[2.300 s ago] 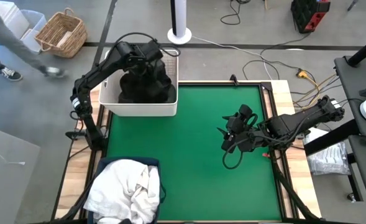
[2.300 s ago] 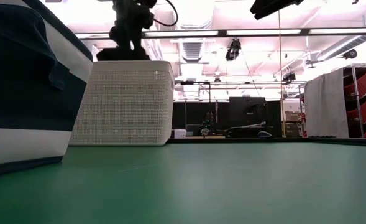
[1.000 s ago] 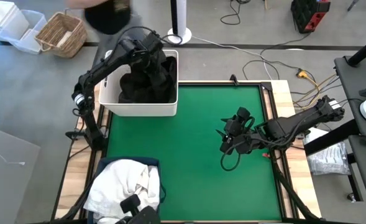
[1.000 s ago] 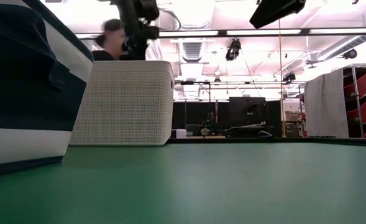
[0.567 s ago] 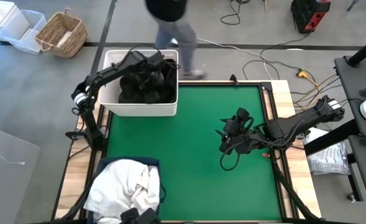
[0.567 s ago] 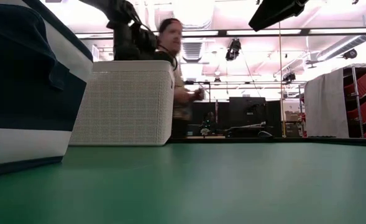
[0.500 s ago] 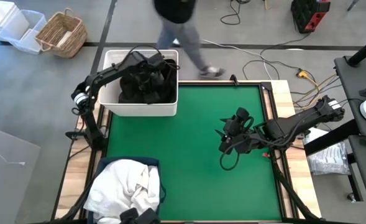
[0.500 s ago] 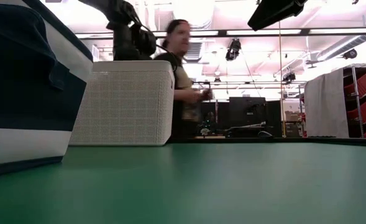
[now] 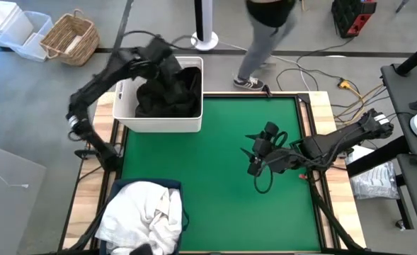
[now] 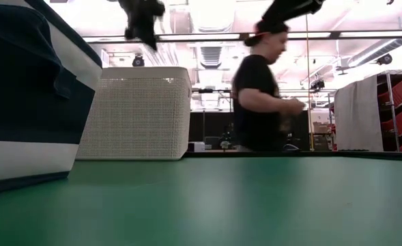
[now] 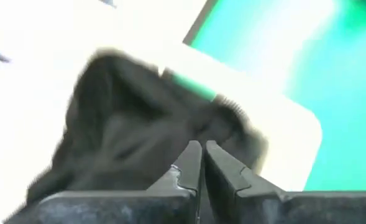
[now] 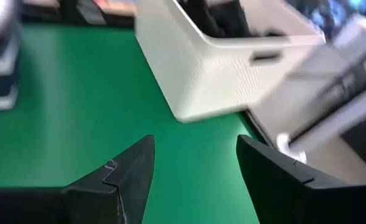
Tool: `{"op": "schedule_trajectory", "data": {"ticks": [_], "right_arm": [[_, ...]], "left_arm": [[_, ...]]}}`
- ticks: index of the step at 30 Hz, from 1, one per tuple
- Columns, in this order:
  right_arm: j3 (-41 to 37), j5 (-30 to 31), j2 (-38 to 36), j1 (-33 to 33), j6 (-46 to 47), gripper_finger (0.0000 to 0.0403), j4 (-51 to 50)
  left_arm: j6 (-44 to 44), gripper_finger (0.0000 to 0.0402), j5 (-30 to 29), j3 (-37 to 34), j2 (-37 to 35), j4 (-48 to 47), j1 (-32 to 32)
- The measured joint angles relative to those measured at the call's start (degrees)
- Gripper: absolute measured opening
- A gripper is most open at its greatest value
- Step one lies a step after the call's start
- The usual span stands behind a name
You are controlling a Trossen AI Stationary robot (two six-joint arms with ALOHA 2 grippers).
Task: Sort clothes
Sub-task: Return to Home Position
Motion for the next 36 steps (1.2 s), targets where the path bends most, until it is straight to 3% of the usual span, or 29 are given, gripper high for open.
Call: {"op": "schedule_trajectory", "data": {"ticks": [7, 13, 18, 22, 30, 36], "right_arm": [[-8.88, -7.84, -4.71, 0.00, -12.36, 0.0219, 21.95], [-11.36, -8.38, -9.15, 0.00, -13.29, 0.0219, 24.69], [-11.34, -15.14, -11.38, 0.02, -13.68, 0.0219, 25.32], [-11.34, -18.96, -12.17, 0.02, -13.85, 0.0219, 25.59], [-11.34, -19.90, -12.05, 0.02, -16.78, 0.0219, 25.41], [-11.34, -20.97, -12.13, 0.02, -18.34, 0.0219, 25.66]], "left_arm": [[-1.38, 0.0000, -1.49, -7.18, -14.64, 15.66, -14.79], [-3.35, 0.0000, -16.58, -18.15, -26.16, 26.04, -32.89], [-6.23, 0.0000, -31.13, -28.18, -32.89, 31.31, -47.78], [-10.29, 0.0000, -39.50, -35.16, -36.14, 33.12, -57.00], [-17.42, 0.0000, -50.73, -43.95, -38.38, 34.17, -68.23], [-18.36, 0.0000, -52.10, -46.36, -39.10, 36.18, -69.92]]}}
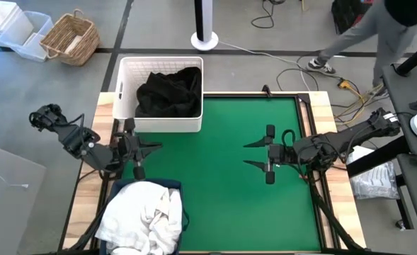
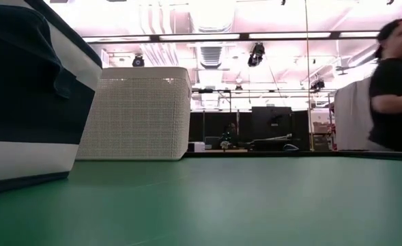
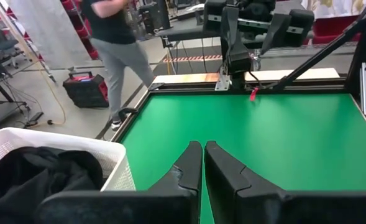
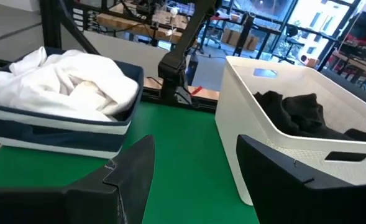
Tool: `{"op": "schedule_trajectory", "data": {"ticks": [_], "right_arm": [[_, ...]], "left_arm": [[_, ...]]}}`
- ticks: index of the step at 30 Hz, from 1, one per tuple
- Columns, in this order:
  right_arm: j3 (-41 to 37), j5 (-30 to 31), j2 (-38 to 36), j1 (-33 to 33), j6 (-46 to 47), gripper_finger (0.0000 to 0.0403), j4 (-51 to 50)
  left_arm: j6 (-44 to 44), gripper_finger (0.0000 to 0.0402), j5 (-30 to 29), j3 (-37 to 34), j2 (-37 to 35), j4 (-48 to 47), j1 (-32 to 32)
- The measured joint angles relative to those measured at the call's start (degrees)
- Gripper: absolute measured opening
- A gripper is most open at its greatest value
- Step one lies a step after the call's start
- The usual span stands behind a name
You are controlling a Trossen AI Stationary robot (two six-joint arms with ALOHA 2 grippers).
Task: Sort clothes
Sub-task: Return to Home Position
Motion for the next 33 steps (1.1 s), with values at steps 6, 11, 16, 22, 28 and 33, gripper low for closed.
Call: {"op": "schedule_trajectory", "data": {"ticks": [6, 11, 16, 22, 28, 33], "right_arm": [[-0.02, -0.11, 0.03, 0.00, -0.66, 0.0219, 0.39], [-0.02, -0.11, -0.27, 0.00, -1.11, 0.0219, 0.39], [-0.07, -2.33, -0.86, -0.01, -3.03, 0.0219, 0.34], [-0.78, -5.02, -3.80, 0.49, -2.31, 0.0219, 0.36], [-4.95, -4.99, -7.92, 0.90, -4.65, 0.0219, 0.69], [-10.16, -5.37, -9.73, 0.85, -8.04, 0.0219, 8.06]], "left_arm": [[0.21, 0.0000, -0.10, 0.89, 0.09, 0.05, 0.00], [0.87, 0.0000, -0.08, 1.19, 0.10, 0.20, 0.00], [0.96, 0.0000, 0.24, 0.27, 0.40, 0.41, 0.00], [-4.29, 0.0000, 1.58, -2.71, 0.16, -1.52, -0.54], [-4.00, 0.0000, 1.07, -6.89, -2.28, 1.07, -1.06], [7.44, 0.0000, 2.12, -11.20, -2.86, 16.87, 2.20]]}}
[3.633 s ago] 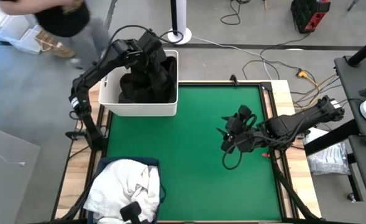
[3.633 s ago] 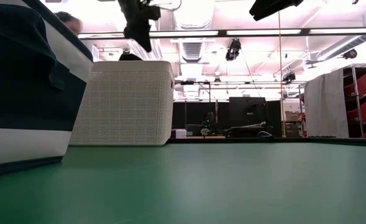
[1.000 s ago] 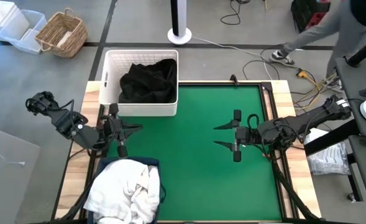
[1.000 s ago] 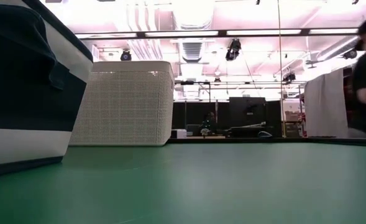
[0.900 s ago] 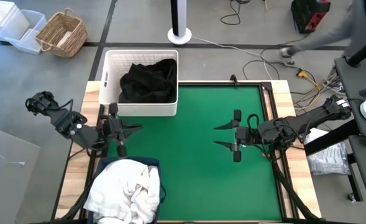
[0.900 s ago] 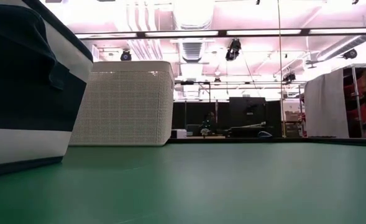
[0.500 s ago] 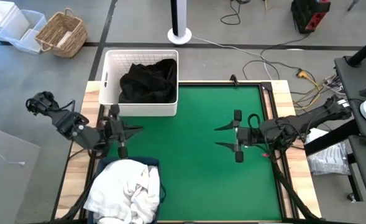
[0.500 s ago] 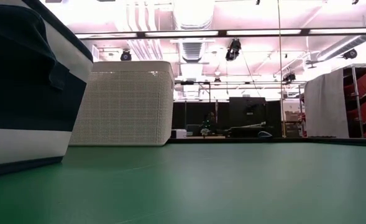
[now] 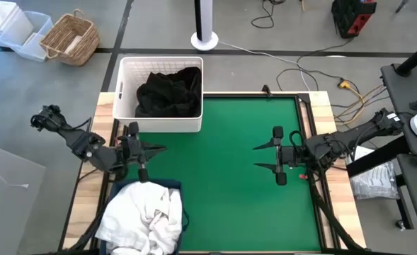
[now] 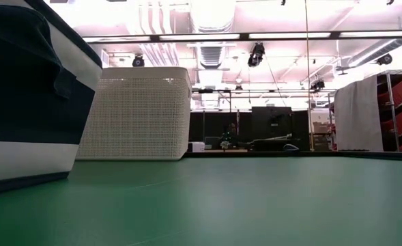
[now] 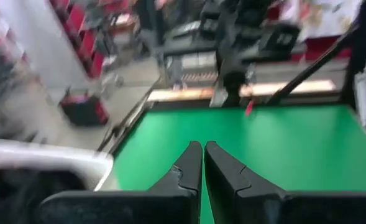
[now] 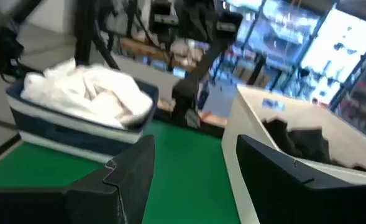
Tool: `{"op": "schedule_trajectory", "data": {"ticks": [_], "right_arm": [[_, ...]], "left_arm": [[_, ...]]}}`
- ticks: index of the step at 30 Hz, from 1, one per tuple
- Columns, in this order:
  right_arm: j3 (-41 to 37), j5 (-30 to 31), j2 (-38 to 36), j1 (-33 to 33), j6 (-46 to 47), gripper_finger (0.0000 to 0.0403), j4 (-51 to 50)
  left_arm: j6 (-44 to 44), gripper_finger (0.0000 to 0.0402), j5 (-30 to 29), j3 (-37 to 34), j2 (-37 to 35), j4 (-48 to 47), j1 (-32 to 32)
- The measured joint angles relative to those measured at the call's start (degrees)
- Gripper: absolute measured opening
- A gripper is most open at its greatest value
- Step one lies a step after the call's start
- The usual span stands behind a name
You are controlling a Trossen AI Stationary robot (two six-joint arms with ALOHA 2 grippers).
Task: Sort clothes
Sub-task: Return to Home Position
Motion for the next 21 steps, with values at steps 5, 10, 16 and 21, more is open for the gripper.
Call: {"op": "schedule_trajectory", "data": {"ticks": [5, 10, 16, 21], "right_arm": [[-7.67, -4.13, -0.29, 0.03, -4.99, 0.0219, 13.00], [-14.26, -4.05, -1.57, -0.04, -6.73, 0.0219, 20.77], [-16.40, -4.00, -4.30, -0.11, -7.48, 0.0219, 22.92], [-16.56, -4.01, -3.97, -0.11, -8.71, 0.0219, 24.07]], "left_arm": [[11.91, 0.0000, 10.93, -4.71, 0.28, 13.38, 5.22], [13.42, 0.0000, 10.62, -9.09, -2.63, 14.52, 6.43], [14.46, 0.0000, 12.16, -18.35, -7.69, 21.37, 6.37], [16.34, 0.0000, 12.09, -25.07, -11.13, 32.16, 6.37]]}}
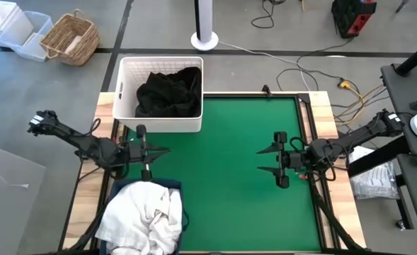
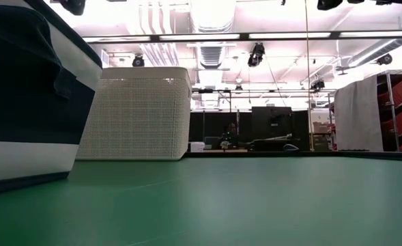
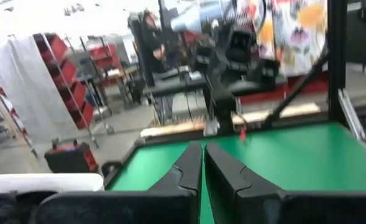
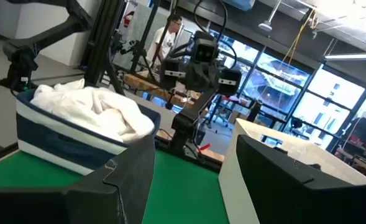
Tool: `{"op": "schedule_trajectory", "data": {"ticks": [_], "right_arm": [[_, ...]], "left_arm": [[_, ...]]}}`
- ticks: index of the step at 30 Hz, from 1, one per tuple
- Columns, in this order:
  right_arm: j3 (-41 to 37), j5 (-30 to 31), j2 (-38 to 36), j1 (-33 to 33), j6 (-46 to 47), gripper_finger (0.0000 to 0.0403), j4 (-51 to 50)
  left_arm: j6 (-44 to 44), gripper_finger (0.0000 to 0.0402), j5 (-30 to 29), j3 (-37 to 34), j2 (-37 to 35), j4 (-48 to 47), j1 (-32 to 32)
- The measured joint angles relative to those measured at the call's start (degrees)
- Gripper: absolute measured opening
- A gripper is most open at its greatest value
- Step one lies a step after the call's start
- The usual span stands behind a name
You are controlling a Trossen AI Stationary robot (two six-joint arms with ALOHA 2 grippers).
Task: Sort clothes
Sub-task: Return to Home Position
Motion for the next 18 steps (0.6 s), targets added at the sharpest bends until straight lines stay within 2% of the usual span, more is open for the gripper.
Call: {"op": "schedule_trajectory", "data": {"ticks": [3, 8, 15, 18], "right_arm": [[-0.01, -1.04, -0.15, 0.00, -0.90, 0.0219, 1.00], [-0.02, -1.49, -3.17, 0.00, -2.98, 0.0219, 3.11], [-3.38, -1.47, -12.57, 0.00, -2.41, 0.0219, 1.64], [-4.58, -1.08, -18.13, 0.00, -0.76, 0.0219, -2.50]], "left_arm": [[1.94, 0.0000, -0.06, -2.11, -1.75, 3.77, 0.00], [2.84, 0.0000, -1.49, -2.68, -4.19, 4.90, 0.00], [4.27, 0.0000, -1.94, -2.80, -10.17, -2.61, 0.00], [4.03, 0.0000, 0.61, -3.77, -13.80, -4.70, 0.02]]}}
